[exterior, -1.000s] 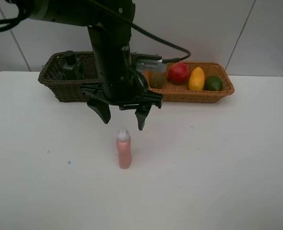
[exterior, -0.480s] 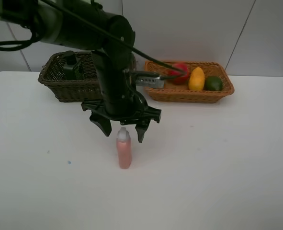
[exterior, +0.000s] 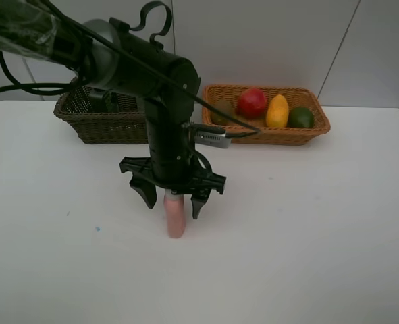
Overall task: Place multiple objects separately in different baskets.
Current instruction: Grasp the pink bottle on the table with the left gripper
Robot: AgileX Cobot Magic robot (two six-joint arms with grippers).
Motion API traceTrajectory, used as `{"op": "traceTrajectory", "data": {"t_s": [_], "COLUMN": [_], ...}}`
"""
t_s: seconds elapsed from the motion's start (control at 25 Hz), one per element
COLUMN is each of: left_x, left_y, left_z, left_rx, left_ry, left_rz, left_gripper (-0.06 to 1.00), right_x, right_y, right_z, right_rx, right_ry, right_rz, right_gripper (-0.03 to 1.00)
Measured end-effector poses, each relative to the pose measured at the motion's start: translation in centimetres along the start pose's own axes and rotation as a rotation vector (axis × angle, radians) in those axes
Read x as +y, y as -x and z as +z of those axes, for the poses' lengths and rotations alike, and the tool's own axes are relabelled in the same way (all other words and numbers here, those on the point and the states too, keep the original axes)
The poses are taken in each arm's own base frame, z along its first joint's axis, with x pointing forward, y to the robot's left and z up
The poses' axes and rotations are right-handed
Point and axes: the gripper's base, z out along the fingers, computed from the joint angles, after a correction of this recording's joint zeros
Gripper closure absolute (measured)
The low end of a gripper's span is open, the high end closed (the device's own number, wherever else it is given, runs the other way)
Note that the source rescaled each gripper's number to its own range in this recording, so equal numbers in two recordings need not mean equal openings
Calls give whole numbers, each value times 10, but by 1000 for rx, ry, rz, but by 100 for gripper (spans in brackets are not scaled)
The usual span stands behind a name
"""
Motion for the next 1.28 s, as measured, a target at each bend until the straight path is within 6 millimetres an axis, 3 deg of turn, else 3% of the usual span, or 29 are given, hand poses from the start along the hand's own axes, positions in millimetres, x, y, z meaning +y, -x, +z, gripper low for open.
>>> {"op": "traceTrajectory", "data": {"t_s": [0.16, 0.24, 0.32, 0.44, 1.28], "left_x": [0, 0, 0, 0, -1], "left_y": [0, 0, 0, 0, 0], "left_z": [0, 0, 0, 0, 0], "left_rx": [0, 0, 0, 0, 4], "left_ry": [0, 0, 0, 0, -10], "left_rz": [0, 1, 1, 1, 44], "left_gripper": [-1, 7, 23, 64, 65], "right_x": [0, 0, 0, 0, 0], "right_y": [0, 0, 0, 0, 0], "right_z": [0, 0, 0, 0, 0], "right_rx": [0, 0, 0, 0, 0], "right_ry": [0, 0, 0, 0, 0], "right_rz": [0, 0, 0, 0, 0], "right_gripper": [-3, -3, -3, -3, -3]}}
